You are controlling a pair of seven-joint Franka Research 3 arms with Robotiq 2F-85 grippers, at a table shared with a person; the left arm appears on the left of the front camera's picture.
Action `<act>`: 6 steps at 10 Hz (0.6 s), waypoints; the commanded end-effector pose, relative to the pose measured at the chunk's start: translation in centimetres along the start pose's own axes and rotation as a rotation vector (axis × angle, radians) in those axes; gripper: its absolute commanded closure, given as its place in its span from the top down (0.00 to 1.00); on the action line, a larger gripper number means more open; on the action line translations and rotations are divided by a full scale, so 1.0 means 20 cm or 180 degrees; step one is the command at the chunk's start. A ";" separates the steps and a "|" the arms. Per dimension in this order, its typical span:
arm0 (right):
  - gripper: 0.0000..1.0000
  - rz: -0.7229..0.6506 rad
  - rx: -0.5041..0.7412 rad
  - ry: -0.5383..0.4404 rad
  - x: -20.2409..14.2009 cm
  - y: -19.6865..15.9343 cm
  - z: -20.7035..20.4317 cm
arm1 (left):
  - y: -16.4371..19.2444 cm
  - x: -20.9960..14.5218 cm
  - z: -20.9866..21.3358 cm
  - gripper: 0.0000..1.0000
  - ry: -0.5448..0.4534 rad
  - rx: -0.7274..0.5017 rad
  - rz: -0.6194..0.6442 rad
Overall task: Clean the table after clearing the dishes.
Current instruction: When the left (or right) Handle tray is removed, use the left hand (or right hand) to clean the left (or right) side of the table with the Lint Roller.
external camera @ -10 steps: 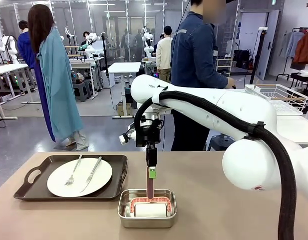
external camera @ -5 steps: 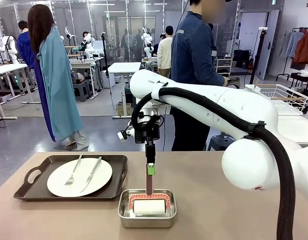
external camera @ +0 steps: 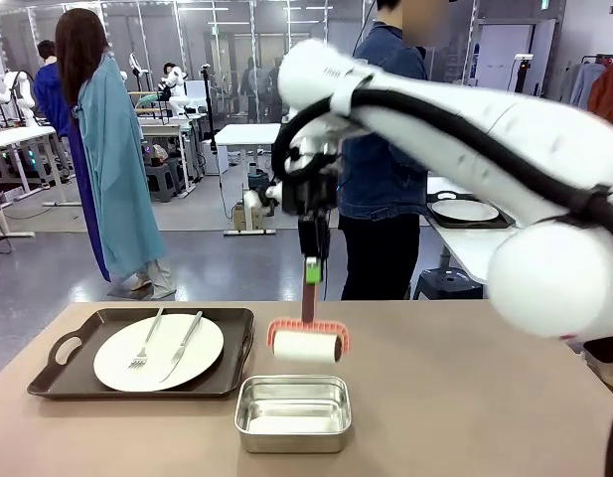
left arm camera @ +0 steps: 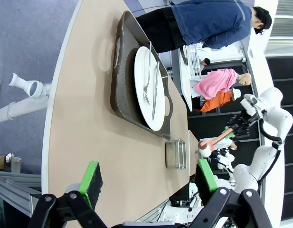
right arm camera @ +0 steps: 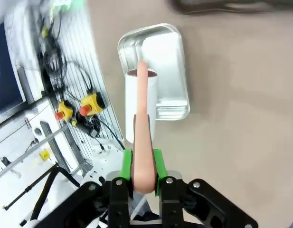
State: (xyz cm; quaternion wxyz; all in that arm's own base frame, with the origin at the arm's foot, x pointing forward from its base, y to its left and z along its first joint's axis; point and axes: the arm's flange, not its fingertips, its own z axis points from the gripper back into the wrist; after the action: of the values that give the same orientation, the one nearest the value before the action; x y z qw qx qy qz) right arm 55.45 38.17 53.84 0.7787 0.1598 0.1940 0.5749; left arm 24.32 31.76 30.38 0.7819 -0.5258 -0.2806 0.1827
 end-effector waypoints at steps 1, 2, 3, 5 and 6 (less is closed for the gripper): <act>0.00 -0.0897 -0.0070 -0.0661 -0.47 0.24 -0.33 | 0.00 -0.01 0.01 1.00 0.0021 -0.0023 -0.0040; 0.00 -0.1158 -0.0010 -0.1051 -0.58 0.24 -0.40 | 0.00 -0.01 0.01 1.00 0.0021 -0.0023 -0.0040; 0.00 -0.1403 0.0083 -0.1305 -0.66 0.22 -0.46 | 0.00 -0.01 0.01 1.00 0.0021 -0.0023 -0.0040; 0.00 -0.1993 0.0128 -0.1517 -0.88 0.21 -0.59 | 0.00 -0.01 0.01 1.00 0.0021 -0.0023 -0.0040; 0.00 -0.2106 0.0264 -0.1703 -1.03 0.20 -0.67 | 0.00 -0.01 0.01 1.00 0.0021 -0.0023 -0.0040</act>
State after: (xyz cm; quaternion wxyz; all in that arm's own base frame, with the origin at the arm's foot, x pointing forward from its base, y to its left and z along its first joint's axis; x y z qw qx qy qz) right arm 54.45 24.82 54.57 0.9341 0.2431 0.0679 0.2523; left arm 24.32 31.76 30.38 0.7819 -0.5259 -0.2805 0.1826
